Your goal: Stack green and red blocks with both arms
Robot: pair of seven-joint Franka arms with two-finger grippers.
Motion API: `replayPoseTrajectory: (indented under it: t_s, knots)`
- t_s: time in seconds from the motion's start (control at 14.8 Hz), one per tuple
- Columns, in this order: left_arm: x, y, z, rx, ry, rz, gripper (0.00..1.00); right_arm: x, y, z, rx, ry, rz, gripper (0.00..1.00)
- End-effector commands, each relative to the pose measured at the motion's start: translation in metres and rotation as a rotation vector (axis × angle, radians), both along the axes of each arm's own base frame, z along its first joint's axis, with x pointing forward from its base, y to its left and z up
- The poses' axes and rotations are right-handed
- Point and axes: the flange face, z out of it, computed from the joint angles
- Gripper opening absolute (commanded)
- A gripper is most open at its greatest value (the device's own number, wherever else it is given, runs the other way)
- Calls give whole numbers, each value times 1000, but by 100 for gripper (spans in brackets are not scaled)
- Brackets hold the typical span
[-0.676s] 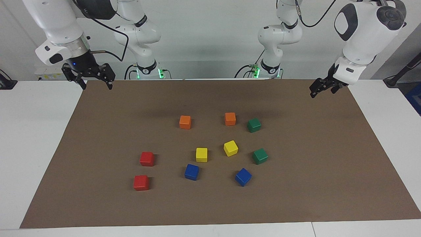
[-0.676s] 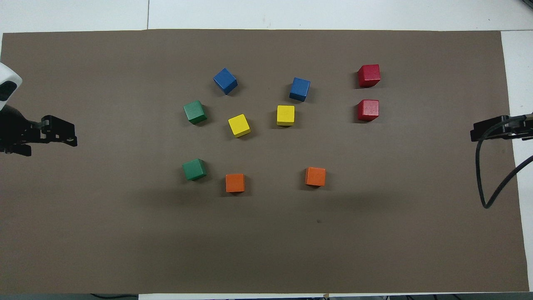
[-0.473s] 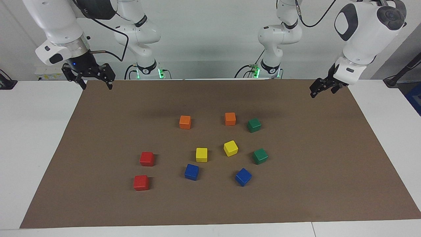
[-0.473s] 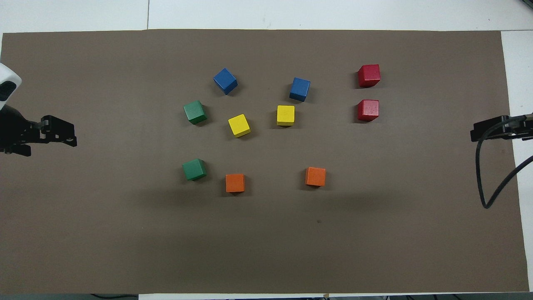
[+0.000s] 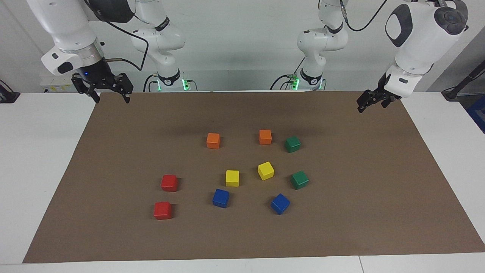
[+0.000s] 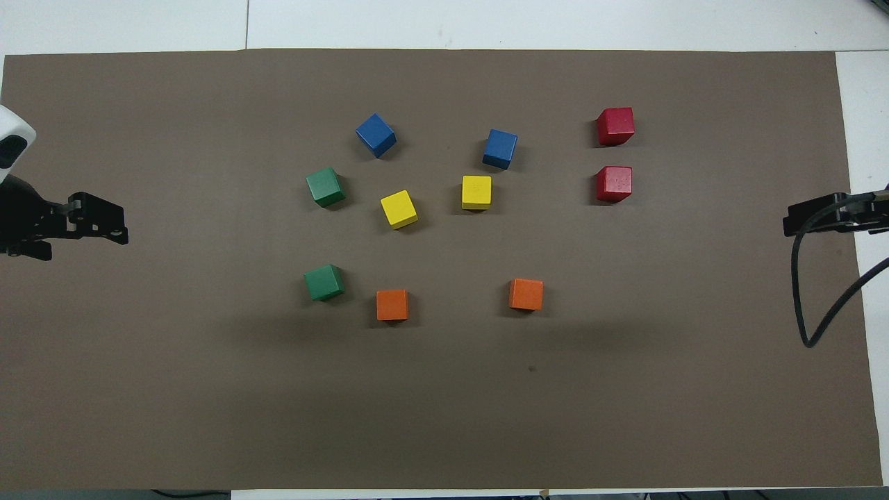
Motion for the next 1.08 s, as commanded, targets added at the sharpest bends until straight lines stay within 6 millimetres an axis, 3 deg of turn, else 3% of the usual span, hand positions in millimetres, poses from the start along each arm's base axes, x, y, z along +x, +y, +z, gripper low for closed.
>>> replayPoseTrajectory:
  t_s: [0.0, 0.07, 0.2, 0.47, 0.61, 0.81, 1.01]
  knots:
    - [-7, 4, 2, -13, -8, 2, 100, -4, 0, -10, -20, -9, -11, 100]
    - [-7, 4, 2, -13, -8, 2, 100, -1, 2, -18, -21, -26, -50, 100]
    - [-7, 4, 2, -13, -8, 2, 100, 9, 29, -51, -24, -24, -95, 100]
    - [-7, 4, 2, -13, -8, 2, 100, 65, 51, -150, -48, -9, -148, 100]
    - [-7, 4, 2, -13, -8, 2, 100, 88, 66, -188, -42, -31, -196, 100]
    - [-7, 4, 2, -13, -8, 2, 100, 113, 88, -211, -44, -43, -226, 100]
    - [-7, 4, 2, -13, -8, 2, 100, 132, 95, -239, -52, -53, -247, 100]
